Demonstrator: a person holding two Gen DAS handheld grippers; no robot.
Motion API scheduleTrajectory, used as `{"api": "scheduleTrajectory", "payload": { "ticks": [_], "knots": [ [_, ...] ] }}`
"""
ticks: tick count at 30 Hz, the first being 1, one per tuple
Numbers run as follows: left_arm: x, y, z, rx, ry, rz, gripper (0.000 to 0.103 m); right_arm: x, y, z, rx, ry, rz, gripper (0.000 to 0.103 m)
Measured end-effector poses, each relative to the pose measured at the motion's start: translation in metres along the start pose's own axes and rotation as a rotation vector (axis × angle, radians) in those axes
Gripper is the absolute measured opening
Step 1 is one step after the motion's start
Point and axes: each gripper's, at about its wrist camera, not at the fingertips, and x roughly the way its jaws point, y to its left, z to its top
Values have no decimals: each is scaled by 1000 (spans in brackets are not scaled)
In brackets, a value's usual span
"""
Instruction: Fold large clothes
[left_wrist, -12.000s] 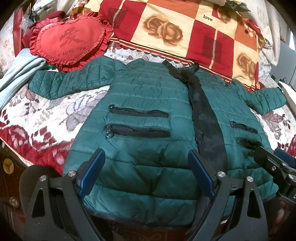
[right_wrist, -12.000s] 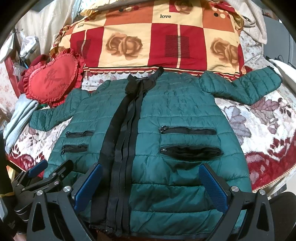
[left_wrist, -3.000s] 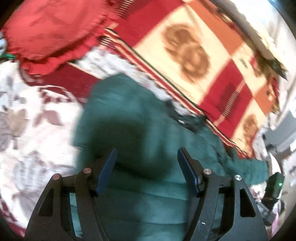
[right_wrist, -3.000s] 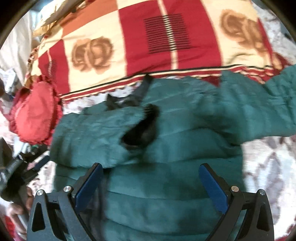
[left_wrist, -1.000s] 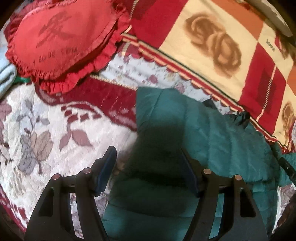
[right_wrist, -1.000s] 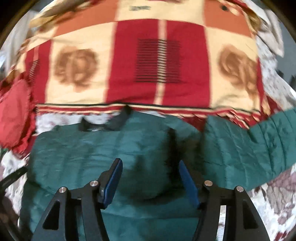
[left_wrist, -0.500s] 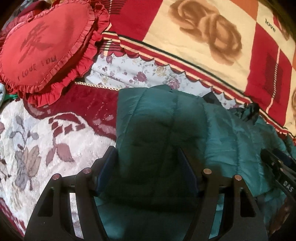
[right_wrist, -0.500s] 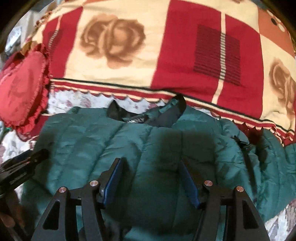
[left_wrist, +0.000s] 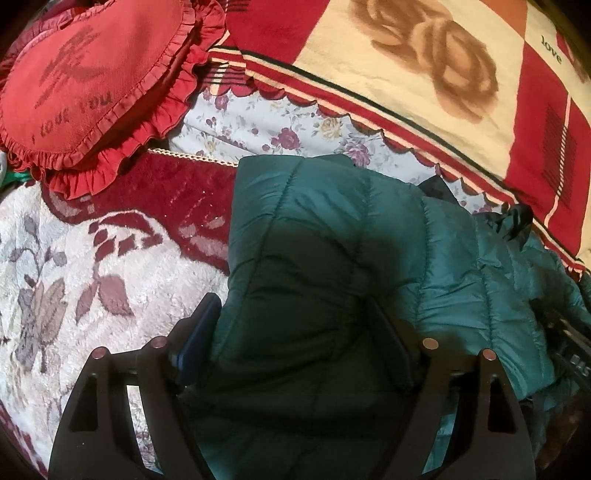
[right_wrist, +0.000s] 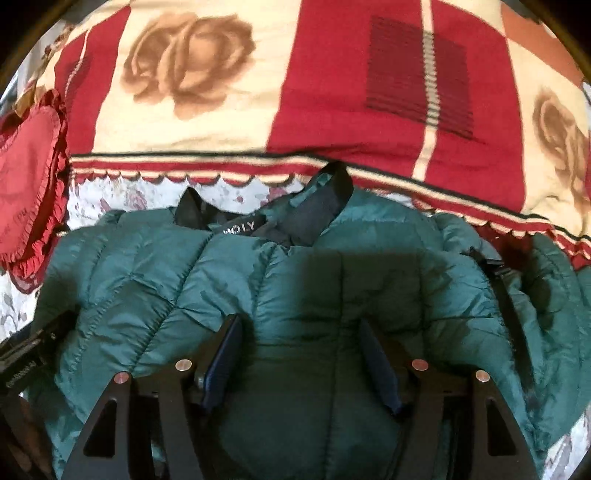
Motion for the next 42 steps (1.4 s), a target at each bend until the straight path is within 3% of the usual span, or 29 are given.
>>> {"api": "scheduleTrajectory", "payload": {
  "ticks": [5, 10, 14, 17, 22, 28, 31, 34, 38, 42],
  "knots": [
    [-24, 1, 0, 16, -40, -14, 81, -35, 4, -6, -12, -45, 60, 64],
    [-55, -14, 1, 47, -119, -91, 81, -54, 3, -11, -48, -54, 30, 66],
    [-48, -37, -1, 93, -62, -113, 81, -48, -6, -16, -48, -25, -5, 66],
    [-32, -50, -8, 133, -8, -76, 81, -33, -17, -21, -33, 28, -35, 66],
    [-27, -56, -15, 170, -19, -46, 82, -18, -31, -26, 14, 67, 0, 67],
    [-28, -61, -20, 200, -35, -8, 82, -20, -21, -26, -39, 69, -49, 68],
    [-41, -57, -21, 185, -27, -36, 82, -39, -24, -30, -15, 47, -17, 69],
    [-59, -59, -25, 179, -55, -46, 82, -60, -26, -36, -8, 10, -8, 77],
    [-90, -65, -34, 203, -105, -75, 82, -87, -32, -46, -10, -26, 1, 77],
    [-110, -72, -44, 203, -105, -117, 82, -108, -45, -53, 12, -46, 0, 78]
  ]
}}
